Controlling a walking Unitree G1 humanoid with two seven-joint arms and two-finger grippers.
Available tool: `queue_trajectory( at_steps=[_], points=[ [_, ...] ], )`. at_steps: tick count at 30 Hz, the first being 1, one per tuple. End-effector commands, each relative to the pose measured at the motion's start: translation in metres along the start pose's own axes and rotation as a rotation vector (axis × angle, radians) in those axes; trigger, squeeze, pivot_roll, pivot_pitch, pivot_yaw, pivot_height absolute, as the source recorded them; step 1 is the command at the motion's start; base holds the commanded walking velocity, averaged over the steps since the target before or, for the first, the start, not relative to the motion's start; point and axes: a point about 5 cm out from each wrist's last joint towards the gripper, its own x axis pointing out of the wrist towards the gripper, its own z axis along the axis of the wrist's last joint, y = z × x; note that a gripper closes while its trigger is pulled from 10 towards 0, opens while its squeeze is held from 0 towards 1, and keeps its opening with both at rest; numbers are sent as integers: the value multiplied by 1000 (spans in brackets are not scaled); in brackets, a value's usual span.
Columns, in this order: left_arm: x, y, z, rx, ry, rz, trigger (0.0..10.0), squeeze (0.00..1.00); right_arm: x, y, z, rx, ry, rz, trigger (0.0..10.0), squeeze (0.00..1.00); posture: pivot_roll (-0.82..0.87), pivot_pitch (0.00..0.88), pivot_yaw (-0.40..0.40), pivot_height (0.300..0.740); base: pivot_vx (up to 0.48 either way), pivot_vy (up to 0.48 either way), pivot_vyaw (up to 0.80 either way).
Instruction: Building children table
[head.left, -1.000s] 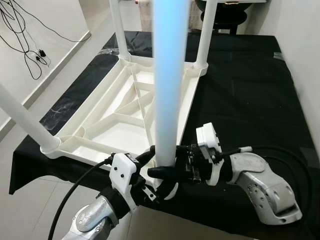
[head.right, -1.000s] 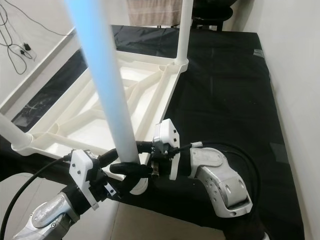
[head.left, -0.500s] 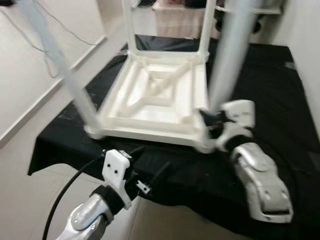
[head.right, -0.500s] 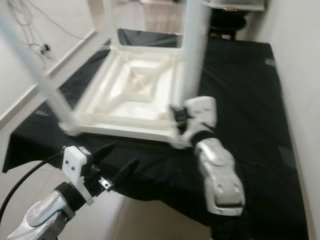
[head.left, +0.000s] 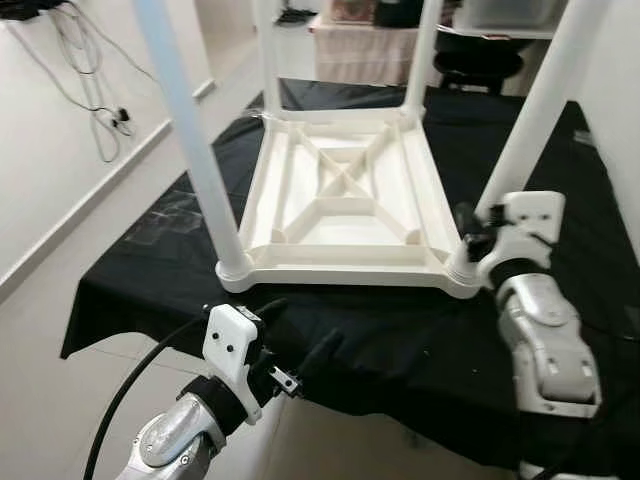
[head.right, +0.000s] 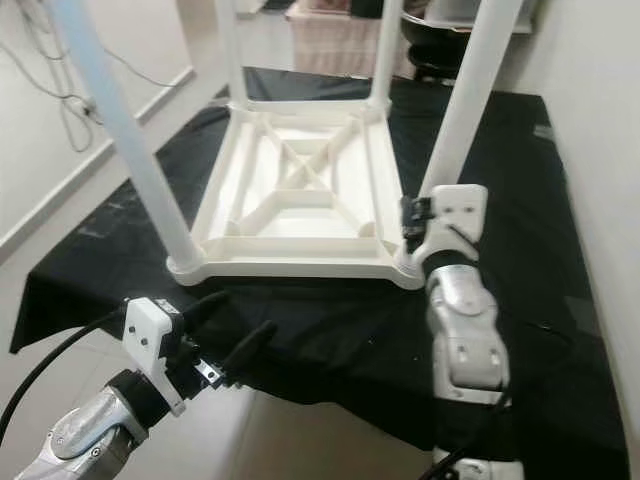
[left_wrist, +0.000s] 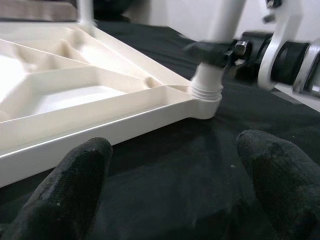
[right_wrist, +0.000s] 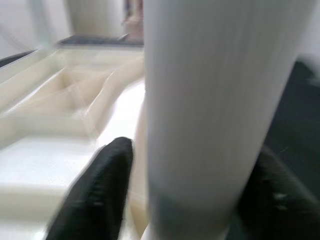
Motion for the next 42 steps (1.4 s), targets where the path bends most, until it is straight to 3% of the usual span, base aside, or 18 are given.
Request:
queue_trajectory(
  at_steps=[1,5,6,7,8,9,16,19,20,23,24,31,36,38,39,40,41,42],
  points=[
    [-2,2,-2,-3,9,3,10000,0,1,31,5,29,-46,215,10000,1000,-29,191,41,740,0,0,0],
    [-2,2,-2,-2,8,4,10000,0,-3,48,15,58,-74,444,10000,1000,-28,189,38,740,0,0,0],
    [-2,2,-2,-3,8,4,10000,0,-6,51,17,37,-77,521,10000,494,-24,186,34,740,0,0,0],
    [-2,2,-2,-3,8,4,10000,0,-6,51,17,37,-77,521,10000,494,-24,186,34,740,0,0,0],
    [-2,2,-3,-3,7,4,10000,0,-13,59,20,-3,-82,676,10000,0,-24,183,34,740,0,0,0],
    [-2,2,-3,-3,7,4,10000,0,-13,59,20,-3,-82,676,10000,0,-24,183,34,740,0,0,0],
    [-1,1,-3,-5,5,4,10000,0,-34,75,22,-88,-77,1076,10000,0,-15,179,32,740,0,0,0],
    [-1,0,-3,-9,4,0,10000,0,-27,70,20,-126,-64,1098,10000,0,-13,178,31,740,0,0,0],
    [-1,0,-3,-10,4,-1,10000,0,-24,68,20,-132,-58,1098,4745,0,-9,177,31,740,0,0,0],
    [-1,-1,-3,-12,3,-4,10000,0,-19,67,18,-147,-45,1102,4745,0,-9,178,33,740,0,0,0],
    [-1,-1,-3,-13,3,-5,10000,0,-17,65,17,-159,-34,1108,0,0,-7,178,31,740,0,0,0],
    [-2,-1,-3,-15,3,-7,10000,0,-15,56,15,-180,-5,1100,0,0,-12,182,34,740,0,0,0],
    [-2,-1,-2,-15,3,-6,10000,0,-25,48,10,-162,12,1112,0,0,-17,185,39,740,0,0,0],
    [-2,0,-2,-15,3,-7,10000,0,-30,45,7,-147,26,1093,0,0,-20,186,38,740,0,0,0],
    [-2,0,-2,-16,4,-8,10000,0,-33,42,3,-116,56,1036,0,0,-20,186,37,740,0,0,0],
    [-3,1,-3,-15,5,-8,10000,0,-29,39,-3,-121,70,840,0,0,-20,185,31,740,0,0,0],
    [-3,1,-3,-15,5,-8,10000,0,-29,39,-3,-121,70,840,0,0,-20,185,31,740,0,0,0],
    [-3,2,-2,-14,6,-7,10000,0,-20,22,-14,-82,115,356,0,0,-32,189,38,740,0,0,0]
  ],
)
